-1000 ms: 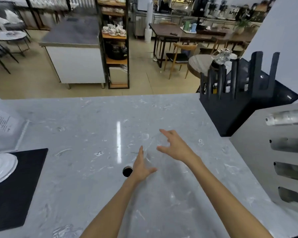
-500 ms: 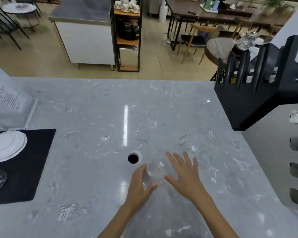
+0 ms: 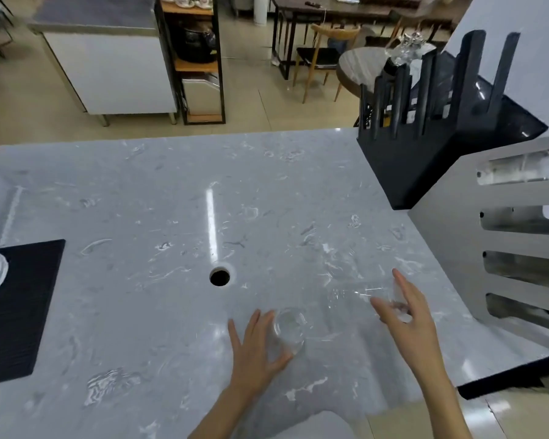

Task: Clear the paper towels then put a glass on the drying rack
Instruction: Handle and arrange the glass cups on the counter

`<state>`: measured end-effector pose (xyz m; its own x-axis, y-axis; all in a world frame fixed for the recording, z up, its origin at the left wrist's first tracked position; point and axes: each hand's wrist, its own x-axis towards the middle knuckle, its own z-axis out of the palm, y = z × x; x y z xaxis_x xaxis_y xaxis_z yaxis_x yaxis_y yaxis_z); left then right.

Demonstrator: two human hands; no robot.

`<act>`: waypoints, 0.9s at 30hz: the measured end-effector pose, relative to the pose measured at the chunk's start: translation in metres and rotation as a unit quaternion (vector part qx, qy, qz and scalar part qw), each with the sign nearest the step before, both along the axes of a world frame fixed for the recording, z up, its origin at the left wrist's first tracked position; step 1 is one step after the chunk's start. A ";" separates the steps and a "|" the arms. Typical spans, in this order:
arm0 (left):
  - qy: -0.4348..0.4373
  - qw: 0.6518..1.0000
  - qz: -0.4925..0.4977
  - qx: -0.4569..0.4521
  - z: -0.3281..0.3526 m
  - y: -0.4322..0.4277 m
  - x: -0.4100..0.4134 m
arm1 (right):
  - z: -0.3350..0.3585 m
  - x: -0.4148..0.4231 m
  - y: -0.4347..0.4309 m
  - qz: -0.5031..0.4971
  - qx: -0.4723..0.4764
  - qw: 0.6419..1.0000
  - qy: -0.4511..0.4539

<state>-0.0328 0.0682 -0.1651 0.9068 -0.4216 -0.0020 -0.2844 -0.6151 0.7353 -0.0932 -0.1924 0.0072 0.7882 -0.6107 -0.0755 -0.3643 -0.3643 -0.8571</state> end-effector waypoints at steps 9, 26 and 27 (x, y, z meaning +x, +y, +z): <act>0.024 0.999 -0.025 -0.028 -0.005 -0.021 0.006 | 0.002 0.031 0.074 0.244 -0.128 0.961 0.037; 0.000 0.998 0.013 -0.069 0.001 -0.020 0.008 | -0.025 0.171 -0.030 0.170 -0.291 0.912 0.234; -0.001 0.998 0.012 -0.068 0.002 -0.020 0.008 | -0.032 0.175 -0.035 0.171 -0.283 0.903 0.275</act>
